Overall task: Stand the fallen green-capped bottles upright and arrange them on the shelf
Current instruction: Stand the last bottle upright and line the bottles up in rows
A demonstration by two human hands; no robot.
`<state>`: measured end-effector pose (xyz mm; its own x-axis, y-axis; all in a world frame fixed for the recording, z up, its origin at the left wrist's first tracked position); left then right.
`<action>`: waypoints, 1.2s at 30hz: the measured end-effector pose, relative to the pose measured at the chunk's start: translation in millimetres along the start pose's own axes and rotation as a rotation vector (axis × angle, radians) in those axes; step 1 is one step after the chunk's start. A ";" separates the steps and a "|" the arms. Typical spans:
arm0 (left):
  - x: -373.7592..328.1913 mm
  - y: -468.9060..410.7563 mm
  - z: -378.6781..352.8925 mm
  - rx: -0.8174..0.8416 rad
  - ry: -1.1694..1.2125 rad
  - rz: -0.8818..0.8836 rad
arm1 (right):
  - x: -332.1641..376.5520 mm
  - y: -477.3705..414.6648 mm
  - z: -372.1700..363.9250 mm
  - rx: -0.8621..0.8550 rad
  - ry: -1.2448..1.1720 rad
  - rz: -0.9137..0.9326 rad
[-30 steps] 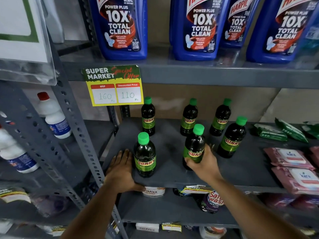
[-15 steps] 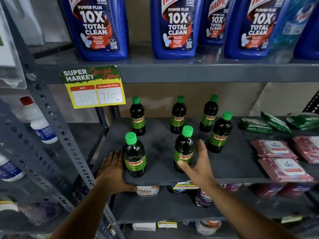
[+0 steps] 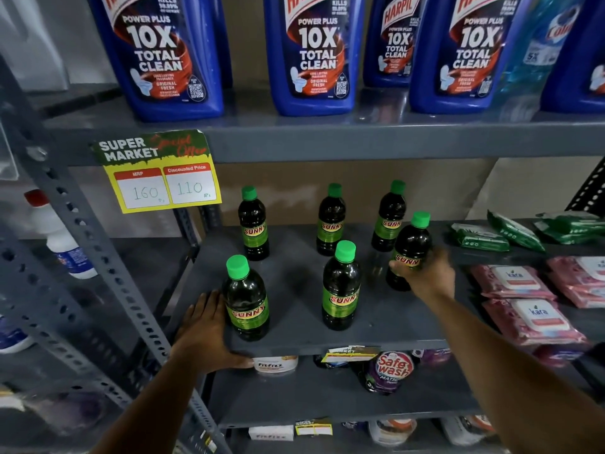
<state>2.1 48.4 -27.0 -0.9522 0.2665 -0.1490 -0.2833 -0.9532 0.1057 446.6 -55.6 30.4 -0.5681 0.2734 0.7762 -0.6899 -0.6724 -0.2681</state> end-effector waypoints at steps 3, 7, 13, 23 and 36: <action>0.3 0.2 0.5 0.004 0.004 0.003 | -0.3 -1.2 -3.4 -0.003 -0.027 -0.001; 1.2 -0.8 0.0 0.002 0.012 0.001 | 0.7 1.4 -9.8 0.048 -0.067 0.047; 3.1 -1.8 -1.7 -0.024 0.003 0.006 | -5.4 12.0 -7.1 0.046 -0.078 0.051; 0.3 0.7 2.2 -0.024 0.006 -0.006 | -20.2 64.7 13.3 0.071 -0.120 0.094; -3.1 2.1 4.7 -0.002 0.001 0.002 | -27.9 88.0 20.8 0.069 -0.153 0.162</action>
<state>3.9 46.3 -21.7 -0.9526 0.2646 -0.1500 -0.2814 -0.9540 0.1040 411.0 -136.8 -3.0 -0.5909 0.0541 0.8049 -0.5600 -0.7457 -0.3610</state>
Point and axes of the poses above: each hand's wrist, its own y-axis away from the middle knuckle, its own z-axis out of the back of the hand, x = y × z, the point moved 3 cm from there along -y, towards the middle knuckle, and after that the axes turned 9 degrees about z, right-handed, at the moved point
